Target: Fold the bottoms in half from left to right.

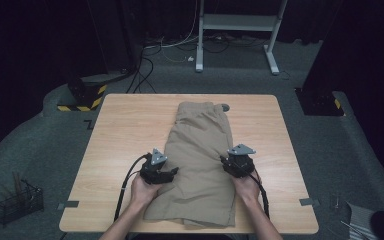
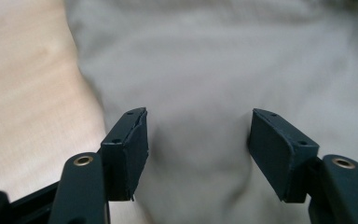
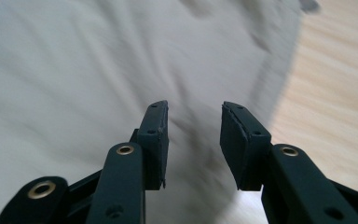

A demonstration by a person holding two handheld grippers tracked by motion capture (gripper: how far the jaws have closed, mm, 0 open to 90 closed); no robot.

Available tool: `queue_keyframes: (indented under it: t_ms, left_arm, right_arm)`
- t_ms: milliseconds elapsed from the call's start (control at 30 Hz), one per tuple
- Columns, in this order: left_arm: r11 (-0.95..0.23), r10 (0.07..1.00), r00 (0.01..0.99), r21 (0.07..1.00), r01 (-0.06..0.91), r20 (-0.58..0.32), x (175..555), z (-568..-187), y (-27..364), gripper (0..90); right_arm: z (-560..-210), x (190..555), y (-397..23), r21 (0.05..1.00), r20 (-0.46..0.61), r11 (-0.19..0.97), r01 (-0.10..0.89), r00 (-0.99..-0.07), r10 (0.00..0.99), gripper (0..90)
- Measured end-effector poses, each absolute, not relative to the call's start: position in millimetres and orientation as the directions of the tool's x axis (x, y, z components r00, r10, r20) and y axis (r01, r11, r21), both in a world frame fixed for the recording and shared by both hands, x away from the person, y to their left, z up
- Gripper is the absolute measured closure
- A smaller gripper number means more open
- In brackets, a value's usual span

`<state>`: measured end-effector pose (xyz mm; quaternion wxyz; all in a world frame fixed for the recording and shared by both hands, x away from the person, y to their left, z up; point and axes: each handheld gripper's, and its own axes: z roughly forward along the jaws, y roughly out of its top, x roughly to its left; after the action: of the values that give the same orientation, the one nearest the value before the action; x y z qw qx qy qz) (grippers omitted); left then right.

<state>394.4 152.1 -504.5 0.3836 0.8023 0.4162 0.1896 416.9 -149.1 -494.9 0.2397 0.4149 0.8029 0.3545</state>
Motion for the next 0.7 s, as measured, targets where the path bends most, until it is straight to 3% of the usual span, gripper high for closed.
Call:
queue_keyframes:
  t_ms: [133, 267, 367, 700]
  left_arm:
    - [-0.333, 0.82, 0.571, 0.776, 0.536, -0.043, 415, -506, 145, 37.8]
    - [-0.356, 0.826, 0.562, 0.736, 0.576, -0.041, 426, -521, 140, 38.9]
    - [-0.366, 0.822, 0.569, 0.739, 0.566, -0.028, 420, -522, 142, 40.1]
    - [-0.396, 0.812, 0.584, 0.732, 0.554, -0.003, 362, -521, 143, 40.4]
  right_arm:
    - [-497, 414, -132, 0.768, -0.123, 0.462, 0.444, -0.606, 0.786, 63.0]
    - [-515, 429, -133, 0.685, -0.05, 0.477, 0.55, -0.618, 0.784, 60.9]
    - [-516, 432, -152, 0.699, 0.013, 0.409, 0.587, -0.582, 0.813, 63.0]
    - [-516, 393, -154, 0.693, -0.02, 0.47, 0.547, -0.636, 0.771, 60.0]
